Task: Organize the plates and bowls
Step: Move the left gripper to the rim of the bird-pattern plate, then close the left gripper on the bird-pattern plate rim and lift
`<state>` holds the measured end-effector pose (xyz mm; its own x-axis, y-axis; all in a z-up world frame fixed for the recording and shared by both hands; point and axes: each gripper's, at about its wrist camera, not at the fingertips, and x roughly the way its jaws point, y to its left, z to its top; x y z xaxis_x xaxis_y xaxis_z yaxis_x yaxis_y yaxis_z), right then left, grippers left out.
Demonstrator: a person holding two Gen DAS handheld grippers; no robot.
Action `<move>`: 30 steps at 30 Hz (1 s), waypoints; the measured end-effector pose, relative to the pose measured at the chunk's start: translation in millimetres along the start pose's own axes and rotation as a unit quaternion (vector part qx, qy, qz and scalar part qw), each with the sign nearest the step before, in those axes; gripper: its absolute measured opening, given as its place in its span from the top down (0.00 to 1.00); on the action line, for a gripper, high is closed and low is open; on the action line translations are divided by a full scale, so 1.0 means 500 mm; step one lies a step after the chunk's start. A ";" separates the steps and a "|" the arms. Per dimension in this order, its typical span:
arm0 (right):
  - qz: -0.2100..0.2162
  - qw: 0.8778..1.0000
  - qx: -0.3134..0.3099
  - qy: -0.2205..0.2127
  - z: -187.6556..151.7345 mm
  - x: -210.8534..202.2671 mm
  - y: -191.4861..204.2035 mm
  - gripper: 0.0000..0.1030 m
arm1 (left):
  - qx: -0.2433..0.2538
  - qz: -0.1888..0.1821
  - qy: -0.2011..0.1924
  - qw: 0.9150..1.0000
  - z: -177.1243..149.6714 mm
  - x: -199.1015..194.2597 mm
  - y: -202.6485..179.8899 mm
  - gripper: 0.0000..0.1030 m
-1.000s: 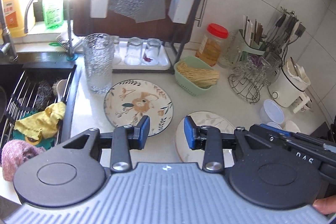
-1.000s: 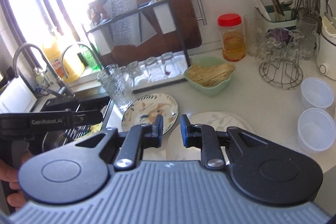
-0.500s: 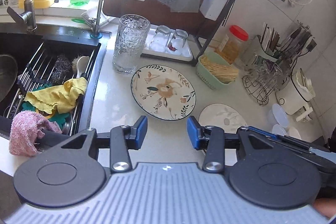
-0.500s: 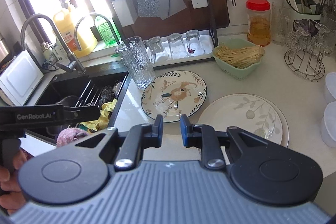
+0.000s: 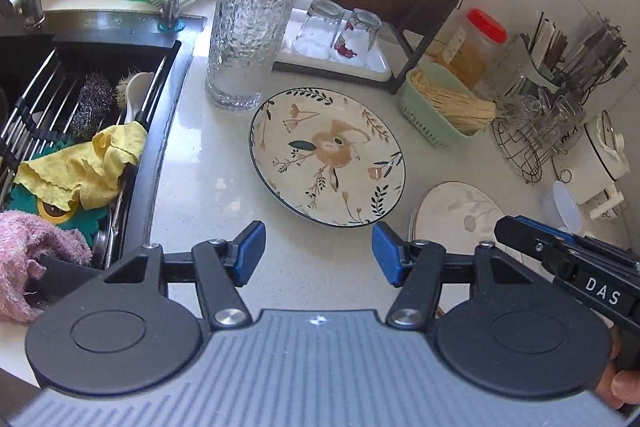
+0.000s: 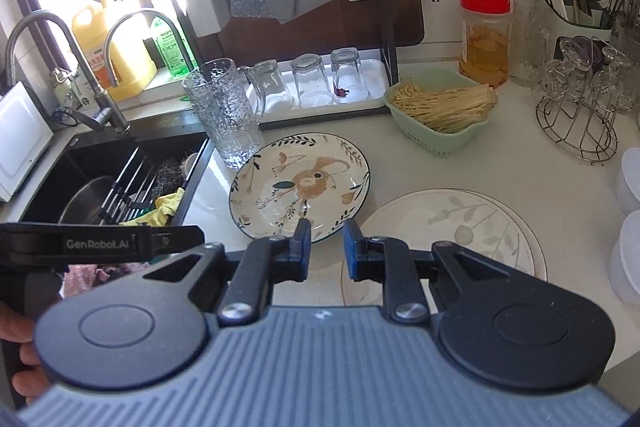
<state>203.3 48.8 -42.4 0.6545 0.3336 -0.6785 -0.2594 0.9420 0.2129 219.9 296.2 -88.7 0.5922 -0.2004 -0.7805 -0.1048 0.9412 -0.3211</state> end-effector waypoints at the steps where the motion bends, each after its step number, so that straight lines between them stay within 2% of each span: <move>1: 0.001 1.000 -0.003 0.001 0.006 0.007 -0.006 0.80 | -0.001 0.001 0.000 1.000 0.004 0.011 0.000 0.37; 7: 0.018 0.999 -0.026 0.016 0.034 0.055 -0.035 0.78 | -0.004 0.017 0.009 1.000 0.019 0.071 -0.014 0.37; 13: 0.023 0.998 -0.062 0.017 0.051 0.120 -0.053 0.78 | -0.057 0.046 -0.002 0.997 0.050 0.127 -0.012 0.37; 14: 0.027 0.997 -0.064 0.021 0.055 0.131 -0.057 0.76 | -0.054 0.049 -0.004 0.997 0.055 0.133 -0.013 0.37; 15: 0.033 0.997 -0.067 0.026 0.057 0.140 -0.059 0.67 | -0.051 0.057 -0.004 0.997 0.060 0.139 -0.013 0.37; 16: 0.045 0.996 -0.070 0.032 0.060 0.153 -0.063 0.64 | -0.049 0.063 -0.003 0.997 0.063 0.144 -0.011 0.37; 19: 0.056 0.995 -0.064 0.042 0.066 0.181 -0.070 0.64 | -0.062 0.075 0.003 0.995 0.071 0.165 0.010 0.37; 22: 0.058 0.996 -0.046 0.043 0.074 0.209 -0.081 0.64 | -0.084 0.062 0.005 0.995 0.080 0.184 0.034 0.37; 25: 0.055 0.997 -0.032 0.052 0.078 0.255 -0.093 0.64 | -0.075 0.069 0.011 0.995 0.090 0.215 0.044 0.37; 28: 0.050 0.997 -0.022 0.062 0.086 0.301 -0.104 0.64 | -0.074 0.068 0.017 0.995 0.097 0.244 0.056 0.41; 30: 0.057 0.996 -0.013 0.066 0.093 0.325 -0.110 0.64 | -0.071 0.067 0.019 0.995 0.101 0.258 0.062 0.54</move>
<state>357.0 53.0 -131.4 0.5217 0.4285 -0.7377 -0.3452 0.8968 0.2768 333.1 313.0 -172.2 0.5349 -0.0877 -0.8404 -0.2953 0.9125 -0.2832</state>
